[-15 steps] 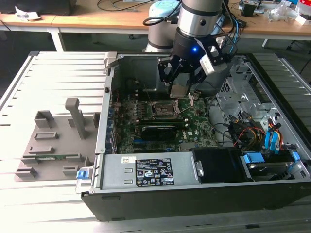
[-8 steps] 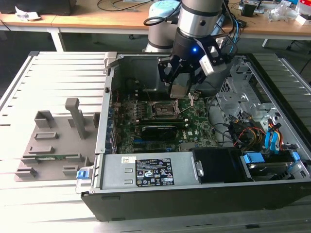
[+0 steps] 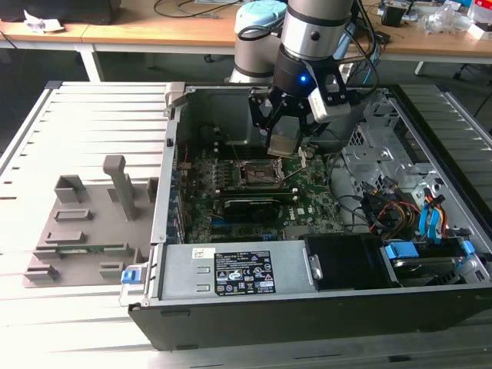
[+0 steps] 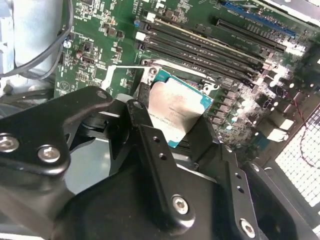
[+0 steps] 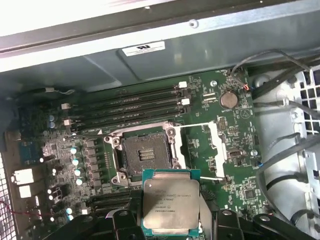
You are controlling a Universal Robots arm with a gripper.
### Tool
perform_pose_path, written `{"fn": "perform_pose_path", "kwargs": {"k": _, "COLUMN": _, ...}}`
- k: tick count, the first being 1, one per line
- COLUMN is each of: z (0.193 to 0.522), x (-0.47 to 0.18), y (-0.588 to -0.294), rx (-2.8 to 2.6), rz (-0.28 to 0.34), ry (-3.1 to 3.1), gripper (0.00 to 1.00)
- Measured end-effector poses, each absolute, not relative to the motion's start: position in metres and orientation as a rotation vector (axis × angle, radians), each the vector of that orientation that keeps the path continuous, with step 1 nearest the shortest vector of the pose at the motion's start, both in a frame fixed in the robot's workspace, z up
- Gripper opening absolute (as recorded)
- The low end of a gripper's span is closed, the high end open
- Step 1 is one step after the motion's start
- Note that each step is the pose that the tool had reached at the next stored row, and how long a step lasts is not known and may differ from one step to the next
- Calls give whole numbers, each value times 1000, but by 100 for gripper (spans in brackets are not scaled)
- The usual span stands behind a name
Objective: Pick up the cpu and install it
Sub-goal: 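Place the cpu into insertion slot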
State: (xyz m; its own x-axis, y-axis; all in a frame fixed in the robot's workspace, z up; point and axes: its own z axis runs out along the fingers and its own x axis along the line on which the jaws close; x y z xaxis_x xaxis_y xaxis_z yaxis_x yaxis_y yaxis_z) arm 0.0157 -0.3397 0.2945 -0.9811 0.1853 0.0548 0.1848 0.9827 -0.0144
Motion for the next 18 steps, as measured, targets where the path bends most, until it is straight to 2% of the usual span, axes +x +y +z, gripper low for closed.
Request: {"fn": "perform_pose_path", "kwargs": {"k": 18, "z": 294, "x": 15, "y": -340, "rx": -464, "rz": 42, "ry": -3112, "gripper": 55}}
